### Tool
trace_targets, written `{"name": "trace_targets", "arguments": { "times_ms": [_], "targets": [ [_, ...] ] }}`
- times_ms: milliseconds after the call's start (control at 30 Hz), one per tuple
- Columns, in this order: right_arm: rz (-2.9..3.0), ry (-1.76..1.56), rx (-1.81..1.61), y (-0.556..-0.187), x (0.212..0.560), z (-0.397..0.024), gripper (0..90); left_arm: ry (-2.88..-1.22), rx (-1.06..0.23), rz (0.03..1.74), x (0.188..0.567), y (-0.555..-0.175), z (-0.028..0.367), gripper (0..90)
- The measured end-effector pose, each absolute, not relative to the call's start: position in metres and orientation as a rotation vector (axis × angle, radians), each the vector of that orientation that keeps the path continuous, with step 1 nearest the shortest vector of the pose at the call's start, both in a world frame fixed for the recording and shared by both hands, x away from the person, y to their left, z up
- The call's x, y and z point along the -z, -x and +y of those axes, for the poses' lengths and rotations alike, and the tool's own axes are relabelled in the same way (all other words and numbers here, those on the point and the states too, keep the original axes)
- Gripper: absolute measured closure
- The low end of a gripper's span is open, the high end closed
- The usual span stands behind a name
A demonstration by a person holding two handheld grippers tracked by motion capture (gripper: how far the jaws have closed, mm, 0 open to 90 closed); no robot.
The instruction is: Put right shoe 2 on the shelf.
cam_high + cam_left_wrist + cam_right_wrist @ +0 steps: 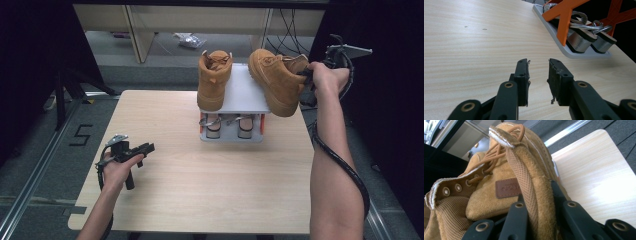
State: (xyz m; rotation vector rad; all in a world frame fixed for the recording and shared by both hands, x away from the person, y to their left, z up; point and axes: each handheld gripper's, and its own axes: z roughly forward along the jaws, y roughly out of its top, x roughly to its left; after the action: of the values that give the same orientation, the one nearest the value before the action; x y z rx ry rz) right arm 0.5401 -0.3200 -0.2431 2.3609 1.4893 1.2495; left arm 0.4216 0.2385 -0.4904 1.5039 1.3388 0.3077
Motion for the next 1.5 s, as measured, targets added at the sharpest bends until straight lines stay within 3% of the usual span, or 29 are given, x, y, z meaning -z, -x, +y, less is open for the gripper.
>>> {"name": "trace_targets", "arguments": {
  "times_ms": [1133,1367,1500],
  "targets": [
    [1.503,-2.371,-1.231,-0.562,0.244,-0.283,80.3,-1.51,-0.305,1.348,0.492,-0.422,0.241,69.0],
    [1.489,-2.377,-1.199,-0.566,0.246,-0.275,76.8,-1.511,-0.304,1.351,0.493,-0.422,0.241,69.0],
    [1.498,-2.309,-1.232,-0.566,0.246,-0.272,67.9,-1.511,-0.305,1.349,0.492,-0.421,0.241,69.0]
  ]
}}
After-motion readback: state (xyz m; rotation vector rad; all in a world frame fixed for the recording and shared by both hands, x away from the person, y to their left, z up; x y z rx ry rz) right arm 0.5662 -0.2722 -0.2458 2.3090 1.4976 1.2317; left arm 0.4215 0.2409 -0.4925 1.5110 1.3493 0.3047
